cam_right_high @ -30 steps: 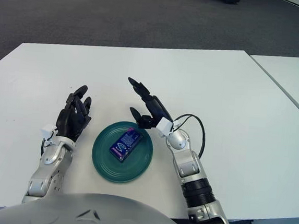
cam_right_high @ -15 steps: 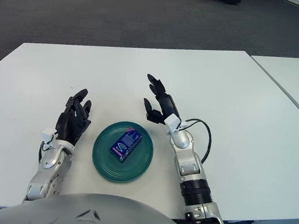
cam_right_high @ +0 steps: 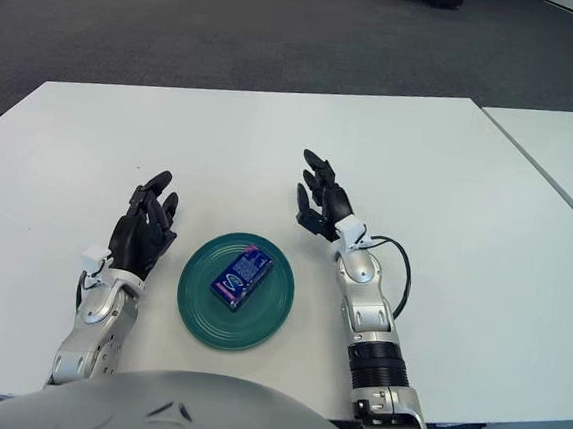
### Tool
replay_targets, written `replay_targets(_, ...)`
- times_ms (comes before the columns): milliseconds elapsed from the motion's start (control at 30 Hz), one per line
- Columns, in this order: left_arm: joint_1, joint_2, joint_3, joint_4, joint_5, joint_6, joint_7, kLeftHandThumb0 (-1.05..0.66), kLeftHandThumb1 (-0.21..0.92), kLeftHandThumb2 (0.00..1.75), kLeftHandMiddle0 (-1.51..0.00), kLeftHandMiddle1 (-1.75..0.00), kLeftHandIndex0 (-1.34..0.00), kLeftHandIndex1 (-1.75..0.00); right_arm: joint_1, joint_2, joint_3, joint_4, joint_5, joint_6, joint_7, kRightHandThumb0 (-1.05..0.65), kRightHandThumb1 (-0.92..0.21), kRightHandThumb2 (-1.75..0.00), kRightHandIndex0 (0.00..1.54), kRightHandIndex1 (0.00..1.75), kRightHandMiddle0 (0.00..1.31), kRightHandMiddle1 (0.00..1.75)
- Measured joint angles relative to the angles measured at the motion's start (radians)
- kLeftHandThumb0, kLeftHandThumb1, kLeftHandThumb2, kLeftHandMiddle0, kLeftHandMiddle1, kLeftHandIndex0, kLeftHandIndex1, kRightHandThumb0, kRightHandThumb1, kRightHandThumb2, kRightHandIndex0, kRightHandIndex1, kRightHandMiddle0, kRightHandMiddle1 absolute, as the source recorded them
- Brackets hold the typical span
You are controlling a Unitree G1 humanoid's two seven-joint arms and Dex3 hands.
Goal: Put the gum into the plate.
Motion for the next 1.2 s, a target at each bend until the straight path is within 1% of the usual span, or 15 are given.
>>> replay_targets(167, 0.004, -0.003, -0.003, 0.003, 0.018, -0.001, 0.002, -0.9, 0.92, 0.96, -0.22, 0.0, 0.0, -0.57, 0.013, 0.004, -0.012, 0.0, 0.0, 0.005, -0.014, -0.78, -0.92, -0.88, 0.12, 0.0, 0.0, 0.31)
replay_targets(367, 0.004, -0.003, -0.009, 0.013, 0.044, -0.01, 0.004, -0.92, 0.92, 0.96, -0.2, 0.0, 0.0, -0.57, 0.051, 0.018, -0.015, -0.001, 0.0, 0.006, -0.03, -0.77, -0.92, -0.87, 0.12, 0.0, 0.0, 0.32)
replay_targets(567, 0.003, -0.003, -0.011, 0.037, 0.072, -0.024, 0.013, -0.95, 0.92, 0.96, -0.16, 0.0, 0.0, -0.52, 0.087, 0.031, -0.023, -0.01, 0.0, 0.006, -0.055, -0.75, -0.92, -0.87, 0.13, 0.01, 0.0, 0.35)
replay_targets(900, 0.002, -0.004, -0.009, 0.075, 0.06, -0.032, 0.013, -0.96, 0.92, 0.96, -0.12, 0.0, 0.0, -0.43, 0.1, 0.045, -0.037, -0.044, 0.001, 0.042, -0.078, -0.76, -0.92, -0.9, 0.09, 0.0, 0.0, 0.29)
replay_targets(1200, 0.0, -0.005, 0.004, 0.099, 0.047, -0.034, 0.015, -0.94, 0.92, 0.93, -0.09, 0.0, 0.0, -0.33, 0.135, 0.084, -0.034, -0.056, 0.007, 0.044, -0.094, -0.75, -0.92, -0.91, 0.07, 0.0, 0.0, 0.29)
